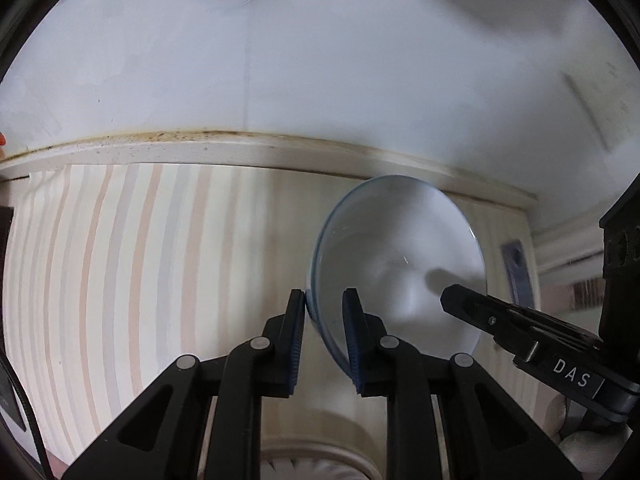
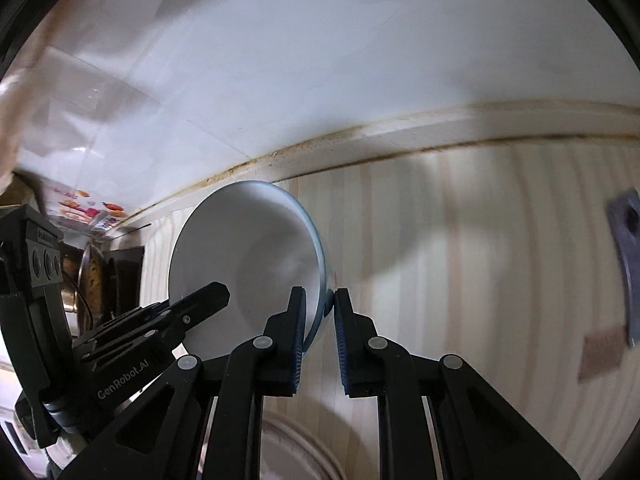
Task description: Organize plates and bowls
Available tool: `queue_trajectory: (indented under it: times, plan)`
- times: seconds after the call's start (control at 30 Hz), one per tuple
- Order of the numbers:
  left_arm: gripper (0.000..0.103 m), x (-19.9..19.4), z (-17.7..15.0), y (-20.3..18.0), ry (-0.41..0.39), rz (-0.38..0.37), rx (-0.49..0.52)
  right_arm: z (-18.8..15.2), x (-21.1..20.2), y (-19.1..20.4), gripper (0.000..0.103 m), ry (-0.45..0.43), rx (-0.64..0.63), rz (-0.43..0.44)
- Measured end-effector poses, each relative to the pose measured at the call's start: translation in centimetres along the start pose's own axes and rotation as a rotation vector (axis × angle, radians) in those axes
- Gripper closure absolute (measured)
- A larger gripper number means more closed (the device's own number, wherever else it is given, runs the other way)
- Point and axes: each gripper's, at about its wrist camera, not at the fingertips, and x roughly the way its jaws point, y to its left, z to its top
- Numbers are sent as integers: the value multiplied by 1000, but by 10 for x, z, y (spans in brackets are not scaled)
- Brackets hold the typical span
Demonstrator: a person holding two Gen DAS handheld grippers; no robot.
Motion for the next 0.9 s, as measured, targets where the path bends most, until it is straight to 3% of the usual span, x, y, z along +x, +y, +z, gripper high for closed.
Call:
queue_trajectory:
  times: [0.23, 0.47, 0.9]
  plan:
    - [86, -34, -44, -41, 15, -57, 94, -60, -65, -14, 87, -47, 35, -25]
    - [86, -37, -90, -85, 45, -101, 168, -132, -122, -45, 87, -86, 102, -56]
    - [86, -13, -152, -140, 175, -124, 305, -225, -145, -109, 87, -71, 231, -104]
